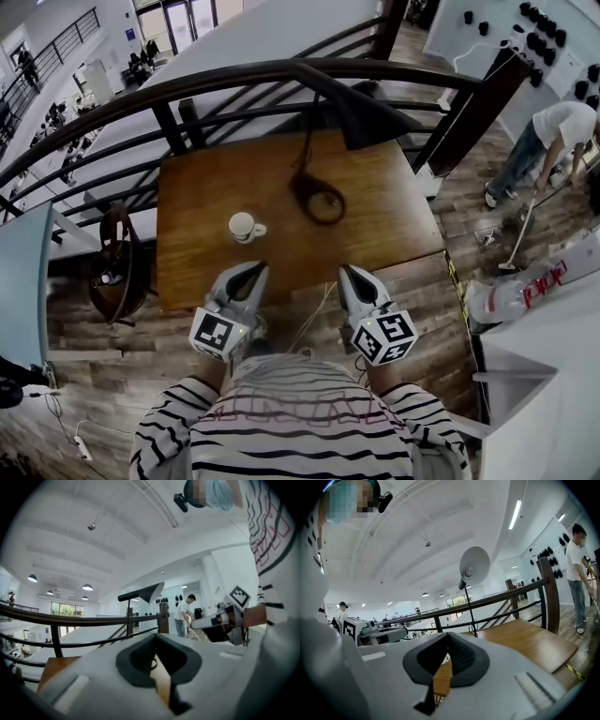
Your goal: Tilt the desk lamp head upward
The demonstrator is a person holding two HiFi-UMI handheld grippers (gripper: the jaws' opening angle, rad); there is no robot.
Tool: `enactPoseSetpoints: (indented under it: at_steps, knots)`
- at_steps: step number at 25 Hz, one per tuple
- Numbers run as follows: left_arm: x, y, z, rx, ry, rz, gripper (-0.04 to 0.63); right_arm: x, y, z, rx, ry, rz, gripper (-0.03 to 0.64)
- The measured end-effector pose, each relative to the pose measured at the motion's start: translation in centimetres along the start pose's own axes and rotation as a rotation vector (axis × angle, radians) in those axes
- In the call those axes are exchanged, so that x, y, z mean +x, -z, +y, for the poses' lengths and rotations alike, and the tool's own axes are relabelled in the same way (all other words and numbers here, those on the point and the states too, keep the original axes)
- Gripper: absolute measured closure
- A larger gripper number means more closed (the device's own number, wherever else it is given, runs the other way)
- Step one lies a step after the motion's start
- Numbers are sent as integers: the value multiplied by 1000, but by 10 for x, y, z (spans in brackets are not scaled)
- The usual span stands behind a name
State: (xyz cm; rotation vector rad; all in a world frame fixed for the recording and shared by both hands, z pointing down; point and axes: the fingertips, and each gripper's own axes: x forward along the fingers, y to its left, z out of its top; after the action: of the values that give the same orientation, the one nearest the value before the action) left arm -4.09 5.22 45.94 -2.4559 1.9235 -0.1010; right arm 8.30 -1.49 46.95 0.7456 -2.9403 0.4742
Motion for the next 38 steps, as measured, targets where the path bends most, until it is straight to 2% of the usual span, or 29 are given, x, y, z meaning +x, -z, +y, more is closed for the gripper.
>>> enactPoseSetpoints:
  at_steps: [9, 16, 27, 38]
  knots:
    - [-24, 19, -23, -25, -51, 36, 592, -18, 30, 5, 18, -32, 37, 615]
    - [-35, 27, -41, -61, -77, 30, 592, -30, 44, 7, 27, -46, 66, 615]
    - [-36, 40, -55, -78, -74, 69, 592, -38, 61, 4, 45, -50, 109, 615]
    - [-22, 40, -64, -67, -61, 81, 592, -41, 57, -12, 26, -35, 107, 615]
